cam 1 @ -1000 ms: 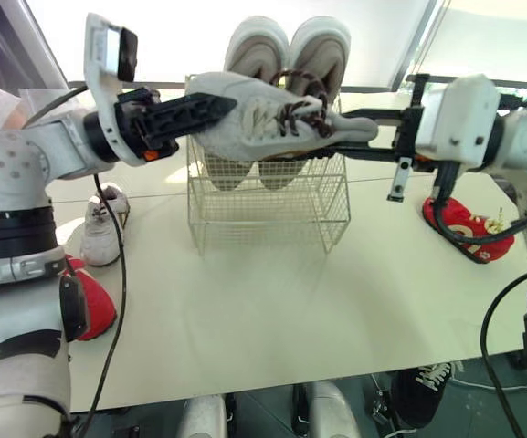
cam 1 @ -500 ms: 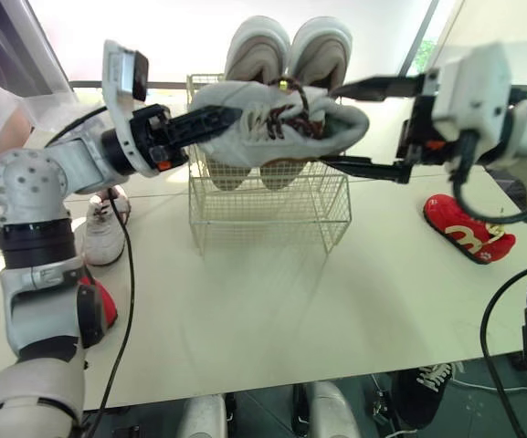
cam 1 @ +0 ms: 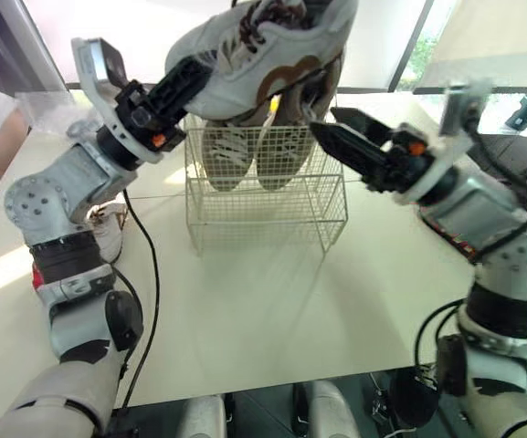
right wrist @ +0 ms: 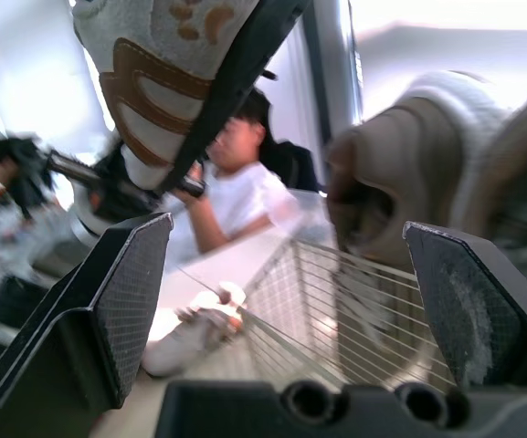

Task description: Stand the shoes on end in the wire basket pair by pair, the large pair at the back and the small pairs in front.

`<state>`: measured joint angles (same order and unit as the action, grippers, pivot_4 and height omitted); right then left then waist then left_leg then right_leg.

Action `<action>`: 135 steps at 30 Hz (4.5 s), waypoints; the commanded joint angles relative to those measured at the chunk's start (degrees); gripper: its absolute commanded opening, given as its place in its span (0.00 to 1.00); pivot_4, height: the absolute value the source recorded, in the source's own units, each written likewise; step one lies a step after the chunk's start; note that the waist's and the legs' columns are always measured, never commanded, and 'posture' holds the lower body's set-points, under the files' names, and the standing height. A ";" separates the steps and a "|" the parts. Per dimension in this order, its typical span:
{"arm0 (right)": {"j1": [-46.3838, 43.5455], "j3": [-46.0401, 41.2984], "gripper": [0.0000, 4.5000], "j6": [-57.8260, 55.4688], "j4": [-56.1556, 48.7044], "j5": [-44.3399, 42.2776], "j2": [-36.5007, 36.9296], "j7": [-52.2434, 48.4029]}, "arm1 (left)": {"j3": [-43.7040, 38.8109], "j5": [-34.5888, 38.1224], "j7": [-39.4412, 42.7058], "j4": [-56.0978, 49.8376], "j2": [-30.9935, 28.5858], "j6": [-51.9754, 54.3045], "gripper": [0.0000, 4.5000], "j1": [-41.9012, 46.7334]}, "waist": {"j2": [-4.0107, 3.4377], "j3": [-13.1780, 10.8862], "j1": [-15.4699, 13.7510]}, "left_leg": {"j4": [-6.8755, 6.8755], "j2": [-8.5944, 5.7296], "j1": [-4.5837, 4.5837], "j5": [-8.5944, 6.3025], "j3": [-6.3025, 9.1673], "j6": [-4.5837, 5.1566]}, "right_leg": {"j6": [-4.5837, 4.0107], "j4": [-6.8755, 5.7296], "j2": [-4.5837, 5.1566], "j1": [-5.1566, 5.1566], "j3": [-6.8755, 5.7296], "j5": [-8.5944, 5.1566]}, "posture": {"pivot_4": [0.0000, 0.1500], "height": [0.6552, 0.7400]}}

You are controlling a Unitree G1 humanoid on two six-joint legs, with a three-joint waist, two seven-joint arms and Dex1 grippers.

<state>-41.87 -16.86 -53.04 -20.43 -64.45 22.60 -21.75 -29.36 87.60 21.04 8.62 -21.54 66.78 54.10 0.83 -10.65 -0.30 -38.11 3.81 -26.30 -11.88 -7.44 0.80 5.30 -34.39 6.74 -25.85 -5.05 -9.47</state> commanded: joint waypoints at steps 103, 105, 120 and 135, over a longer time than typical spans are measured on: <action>-11.25 14.21 0.99 26.76 8.85 40.42 23.81 -46.38 | 8.74 -40.70 18.38 -5.86 -32.22 -15.78 1.00 -16.10 | -0.15 -0.10 1.06 | 0.37 0.04 -0.17 0.09 -0.16 -0.24 | -0.19 0.07 0.03 -0.54 -0.02 -0.07 | 1.00 1.00; -11.17 15.96 0.99 26.52 5.37 39.89 23.15 -46.28 | 10.39 -45.65 17.88 0.96 -34.94 -16.94 1.00 -15.39 | -0.15 -0.10 1.05 | 0.37 0.04 -0.18 0.08 -0.16 -0.26 | -0.23 0.09 0.03 -0.54 -0.02 -0.09 | 1.00 1.00; -13.20 19.25 0.99 25.84 2.14 39.28 20.67 -44.83 | 20.47 -68.47 19.25 44.98 -31.71 -30.75 1.00 -2.85 | -0.06 -0.09 0.32 | 0.36 0.04 -0.28 0.00 -0.24 -0.38 | -0.26 0.10 0.05 -0.63 -0.03 -0.08 | 1.00 1.00; -12.62 18.43 1.00 22.01 -0.61 37.73 22.52 -42.13 | 18.49 -73.84 17.36 57.39 -25.06 -37.58 0.11 2.22 | -0.05 -0.07 -0.26 | 0.29 0.05 -0.24 -0.02 -0.22 -0.38 | -0.29 0.07 0.07 -0.59 -0.03 -0.05 | 1.00 1.00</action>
<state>-53.41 3.65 -31.15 -19.67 -26.05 44.30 -64.45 -10.12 14.12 38.38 65.34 -46.66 28.42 55.20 0.78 -10.72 -0.57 -37.82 3.87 -26.54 -11.90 -7.67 0.42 5.01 -34.33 6.81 -26.45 -5.08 -9.52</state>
